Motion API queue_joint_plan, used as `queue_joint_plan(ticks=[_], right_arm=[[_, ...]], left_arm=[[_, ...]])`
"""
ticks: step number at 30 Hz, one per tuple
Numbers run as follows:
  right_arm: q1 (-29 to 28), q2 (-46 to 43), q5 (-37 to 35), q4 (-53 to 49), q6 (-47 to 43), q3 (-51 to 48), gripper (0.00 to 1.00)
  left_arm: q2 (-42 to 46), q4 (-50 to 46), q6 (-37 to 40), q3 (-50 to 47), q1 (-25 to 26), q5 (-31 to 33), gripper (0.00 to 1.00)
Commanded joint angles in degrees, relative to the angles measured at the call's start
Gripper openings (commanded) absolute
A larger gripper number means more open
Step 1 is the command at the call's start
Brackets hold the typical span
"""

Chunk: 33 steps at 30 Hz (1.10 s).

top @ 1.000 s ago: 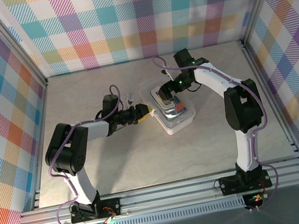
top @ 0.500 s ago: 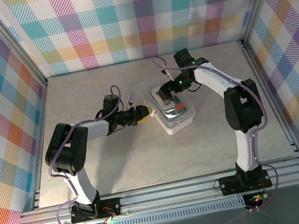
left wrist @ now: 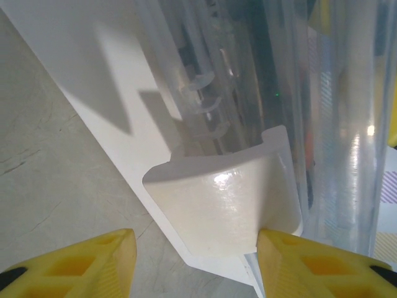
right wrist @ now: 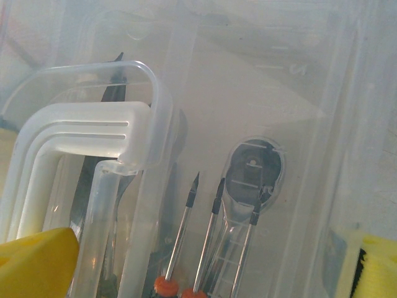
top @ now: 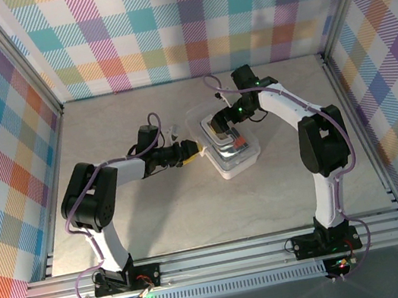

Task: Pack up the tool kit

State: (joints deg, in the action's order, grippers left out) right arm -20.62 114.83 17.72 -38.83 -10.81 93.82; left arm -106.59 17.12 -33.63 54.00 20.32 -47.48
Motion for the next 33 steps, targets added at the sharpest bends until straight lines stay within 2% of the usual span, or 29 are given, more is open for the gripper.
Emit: queue_joint_plan(ticks=[1, 6, 21, 33], right_arm=[[-3.14, 7.78, 0.44, -10.65, -2.99, -4.87, 0.99], [-3.2, 7.78, 0.39, -10.65, -3.08, -4.88, 0.99], [-3.2, 7.78, 0.39, -10.74, -3.08, -4.74, 0.99], [-3.2, 6.42, 2.69, -7.87, 0.2, -6.05, 0.99]], left_arm=[[-1.52, -2.91, 1.92, 2.58, -0.38, 1.04, 0.54], [-1.59, -5.25, 3.16, 3.73, -0.43, 1.52, 0.54], [-3.51, -4.41, 2.78, 4.93, -0.39, 1.31, 0.54], [-6.73, 2.91, -0.96, 5.07, -0.32, 0.57, 0.54]])
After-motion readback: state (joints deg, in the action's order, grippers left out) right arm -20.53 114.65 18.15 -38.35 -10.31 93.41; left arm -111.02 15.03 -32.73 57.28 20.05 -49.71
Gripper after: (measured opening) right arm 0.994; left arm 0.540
